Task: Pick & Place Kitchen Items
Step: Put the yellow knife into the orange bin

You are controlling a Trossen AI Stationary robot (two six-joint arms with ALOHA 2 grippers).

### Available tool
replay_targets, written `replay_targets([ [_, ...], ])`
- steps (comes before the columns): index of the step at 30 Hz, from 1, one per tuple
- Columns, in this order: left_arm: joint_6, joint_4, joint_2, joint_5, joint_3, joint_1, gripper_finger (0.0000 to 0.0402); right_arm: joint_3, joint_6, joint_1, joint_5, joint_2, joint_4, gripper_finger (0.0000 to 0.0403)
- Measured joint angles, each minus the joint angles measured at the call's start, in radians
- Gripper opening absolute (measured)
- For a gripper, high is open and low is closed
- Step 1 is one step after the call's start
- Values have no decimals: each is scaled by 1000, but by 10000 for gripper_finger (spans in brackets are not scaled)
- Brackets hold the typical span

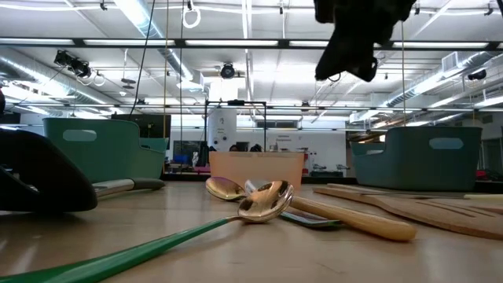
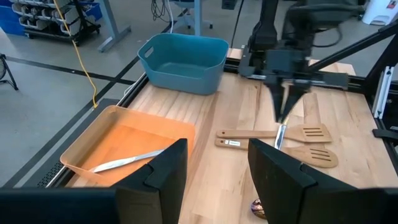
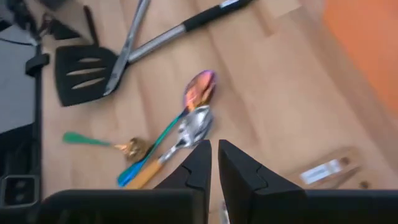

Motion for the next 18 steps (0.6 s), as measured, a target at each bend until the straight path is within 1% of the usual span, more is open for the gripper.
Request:
replay_targets([
  [5,-2,0,0,0,0,0,177,0,52,90,1,0,-31,40],
  [9,-3,0,0,0,0,0,177,0,120,159,-6,0,-90,40],
  [14,-4,0,0,0,0,0,177,0,225,235,-21,0,-161,40],
  [18,-4,0,0,0,0,0,177,0,331,280,-34,0,-254,40],
])
